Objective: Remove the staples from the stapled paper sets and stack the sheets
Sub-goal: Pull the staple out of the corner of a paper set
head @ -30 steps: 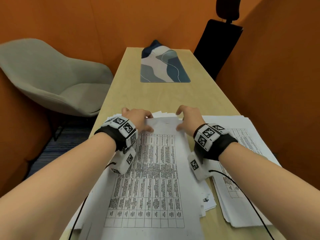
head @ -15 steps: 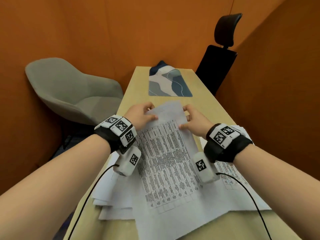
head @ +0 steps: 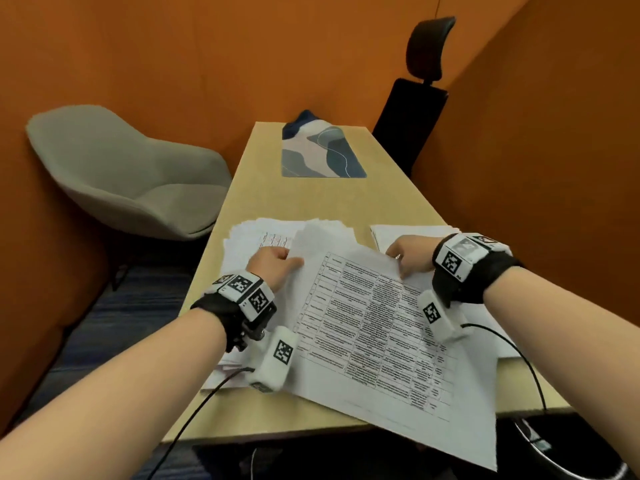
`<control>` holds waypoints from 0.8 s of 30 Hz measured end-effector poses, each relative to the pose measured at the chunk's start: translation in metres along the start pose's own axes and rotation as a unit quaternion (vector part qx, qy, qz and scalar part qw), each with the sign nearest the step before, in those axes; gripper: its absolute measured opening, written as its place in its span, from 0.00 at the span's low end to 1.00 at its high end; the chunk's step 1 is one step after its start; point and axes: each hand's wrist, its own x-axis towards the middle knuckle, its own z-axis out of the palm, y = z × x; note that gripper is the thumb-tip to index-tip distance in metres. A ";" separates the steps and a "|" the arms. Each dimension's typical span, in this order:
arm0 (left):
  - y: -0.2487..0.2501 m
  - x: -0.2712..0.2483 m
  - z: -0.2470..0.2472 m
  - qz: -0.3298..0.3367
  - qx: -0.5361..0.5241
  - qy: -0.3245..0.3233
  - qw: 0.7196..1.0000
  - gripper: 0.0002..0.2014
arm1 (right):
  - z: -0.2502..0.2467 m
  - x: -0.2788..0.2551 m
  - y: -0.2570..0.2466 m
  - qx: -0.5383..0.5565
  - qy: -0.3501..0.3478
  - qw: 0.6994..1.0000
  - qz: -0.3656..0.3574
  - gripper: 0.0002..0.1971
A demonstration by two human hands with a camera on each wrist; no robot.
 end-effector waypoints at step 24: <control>-0.001 -0.008 0.020 -0.053 -0.135 -0.005 0.989 0.04 | 0.015 -0.009 -0.013 0.152 0.210 0.964 -0.056 0.25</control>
